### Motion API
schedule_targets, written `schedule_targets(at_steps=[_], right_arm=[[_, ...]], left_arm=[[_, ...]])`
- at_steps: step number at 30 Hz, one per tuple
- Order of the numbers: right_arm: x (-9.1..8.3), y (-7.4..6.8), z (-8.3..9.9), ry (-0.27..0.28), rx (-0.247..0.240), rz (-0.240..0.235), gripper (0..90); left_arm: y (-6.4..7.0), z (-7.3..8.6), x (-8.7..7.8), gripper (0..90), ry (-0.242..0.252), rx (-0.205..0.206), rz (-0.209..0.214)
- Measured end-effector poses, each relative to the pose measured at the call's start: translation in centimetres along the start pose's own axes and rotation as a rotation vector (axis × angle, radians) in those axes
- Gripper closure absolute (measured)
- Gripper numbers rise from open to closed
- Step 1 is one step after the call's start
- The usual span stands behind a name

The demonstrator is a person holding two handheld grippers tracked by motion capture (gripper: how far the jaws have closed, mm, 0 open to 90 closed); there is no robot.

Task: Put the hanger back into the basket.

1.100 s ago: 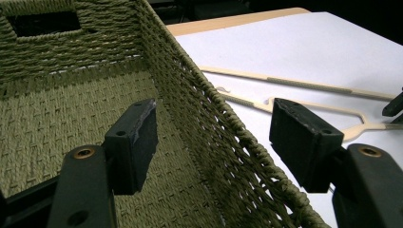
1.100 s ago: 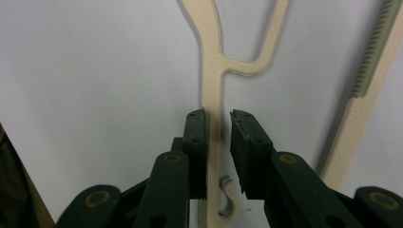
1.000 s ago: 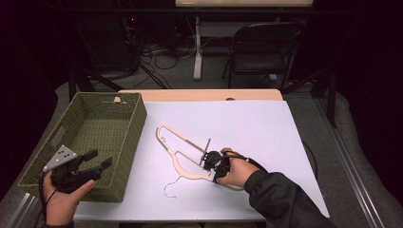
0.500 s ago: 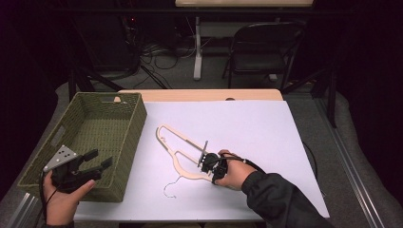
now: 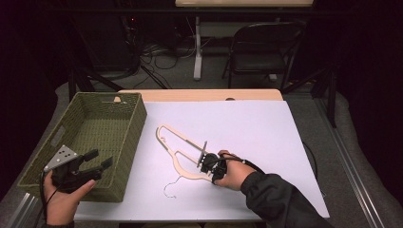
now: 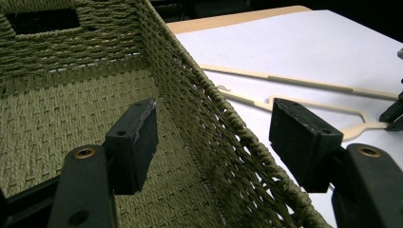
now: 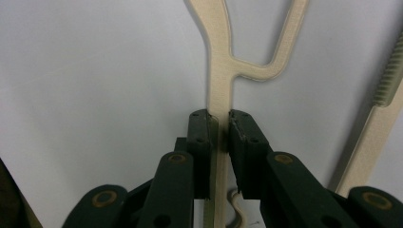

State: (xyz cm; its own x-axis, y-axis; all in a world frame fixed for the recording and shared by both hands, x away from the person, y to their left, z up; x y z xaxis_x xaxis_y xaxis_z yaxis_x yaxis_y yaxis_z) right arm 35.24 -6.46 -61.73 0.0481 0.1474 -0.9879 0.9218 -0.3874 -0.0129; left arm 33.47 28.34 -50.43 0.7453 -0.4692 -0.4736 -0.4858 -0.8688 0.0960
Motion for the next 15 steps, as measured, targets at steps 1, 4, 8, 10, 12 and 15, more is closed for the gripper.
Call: schedule_targets(at_steps=[1, 4, 8, 10, 12, 15], right_arm=[[0.00, 0.00, -0.01, 0.000, 0.001, 0.001, 79.3], [-0.01, -0.03, 0.00, -0.003, 0.002, 0.006, 79.5], [-0.04, -0.05, 0.01, -0.003, 0.001, 0.010, 79.7], [-0.07, -0.03, 0.03, 0.000, 0.000, 0.010, 79.9], [-0.09, -0.05, 0.06, 0.004, 0.009, 0.007, 80.1], [-0.18, -0.08, 0.32, -0.007, -0.002, -0.002, 80.3]], left_arm=[[-0.01, 0.00, -0.01, 33.6, 0.000, 0.000, -0.001], [-0.03, -0.01, -0.04, 33.6, 0.000, 0.001, -0.001], [-0.02, -0.05, -0.08, 33.7, 0.002, 0.002, -0.002], [0.00, -0.06, -0.07, 33.7, 0.003, 0.003, -0.001], [0.05, -0.09, -0.08, 33.7, 0.003, 0.004, -0.001], [0.22, -0.20, -0.12, 34.0, 0.008, 0.004, 0.000]])
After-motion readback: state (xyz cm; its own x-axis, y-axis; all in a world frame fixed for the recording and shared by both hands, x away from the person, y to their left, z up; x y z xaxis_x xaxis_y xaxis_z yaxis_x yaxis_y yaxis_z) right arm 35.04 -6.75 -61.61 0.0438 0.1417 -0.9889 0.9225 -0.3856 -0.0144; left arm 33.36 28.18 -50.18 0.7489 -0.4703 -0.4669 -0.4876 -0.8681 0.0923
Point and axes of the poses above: each handheld gripper's, and its own axes: x roughly forward along the jaws, z roughly out of its underside, y roughly to its right, the point moved 9 cm from there along x, roughly forward along the jaws
